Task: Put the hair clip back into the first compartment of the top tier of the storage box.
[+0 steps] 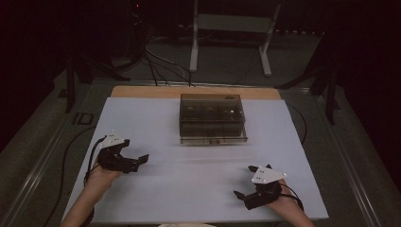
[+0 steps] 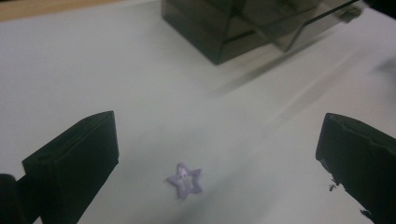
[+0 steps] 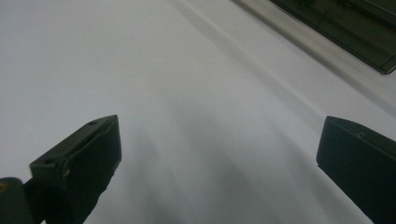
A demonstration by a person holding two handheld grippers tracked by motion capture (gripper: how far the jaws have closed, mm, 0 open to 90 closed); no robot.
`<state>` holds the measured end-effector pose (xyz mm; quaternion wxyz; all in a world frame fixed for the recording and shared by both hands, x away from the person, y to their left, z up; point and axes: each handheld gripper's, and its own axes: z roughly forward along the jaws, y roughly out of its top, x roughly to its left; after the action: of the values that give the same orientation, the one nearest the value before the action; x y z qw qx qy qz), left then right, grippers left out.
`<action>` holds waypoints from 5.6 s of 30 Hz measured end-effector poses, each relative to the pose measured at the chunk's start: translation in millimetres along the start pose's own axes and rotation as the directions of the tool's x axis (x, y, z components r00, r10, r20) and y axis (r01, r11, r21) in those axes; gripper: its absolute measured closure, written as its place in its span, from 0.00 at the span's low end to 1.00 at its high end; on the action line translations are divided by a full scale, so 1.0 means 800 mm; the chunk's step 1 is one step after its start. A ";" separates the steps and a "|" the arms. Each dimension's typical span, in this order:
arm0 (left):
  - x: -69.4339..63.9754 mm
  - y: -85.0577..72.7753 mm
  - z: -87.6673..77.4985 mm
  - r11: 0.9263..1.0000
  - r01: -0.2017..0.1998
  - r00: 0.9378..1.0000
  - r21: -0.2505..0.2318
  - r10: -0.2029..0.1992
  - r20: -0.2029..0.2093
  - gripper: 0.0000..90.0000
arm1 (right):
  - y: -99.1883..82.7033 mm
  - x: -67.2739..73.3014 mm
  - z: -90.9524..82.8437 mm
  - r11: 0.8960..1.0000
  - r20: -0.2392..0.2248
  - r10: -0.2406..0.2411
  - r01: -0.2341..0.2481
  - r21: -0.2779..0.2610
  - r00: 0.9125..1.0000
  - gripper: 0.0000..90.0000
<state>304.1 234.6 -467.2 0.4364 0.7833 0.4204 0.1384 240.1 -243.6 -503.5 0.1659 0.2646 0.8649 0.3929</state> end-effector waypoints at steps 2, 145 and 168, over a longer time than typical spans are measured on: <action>0.002 -0.002 0.002 1.000 0.006 1.000 0.005 -0.006 0.001 0.00 | 0.000 0.000 0.000 1.000 0.000 0.000 0.000 0.000 1.000 0.01; -0.044 0.058 0.041 0.988 -0.091 0.988 0.124 0.074 0.136 1.00 | -0.002 0.001 0.001 1.000 -0.016 -0.010 0.011 0.019 1.000 0.01; -0.055 0.090 0.053 0.986 -0.116 0.980 0.123 0.093 0.177 1.00 | -0.002 0.001 0.000 1.000 -0.018 -0.012 0.012 0.020 1.000 0.01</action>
<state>340.6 157.5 -427.5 0.4100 0.8406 0.3480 0.0652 238.7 -243.9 -505.0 0.1578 0.2576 0.8717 0.3858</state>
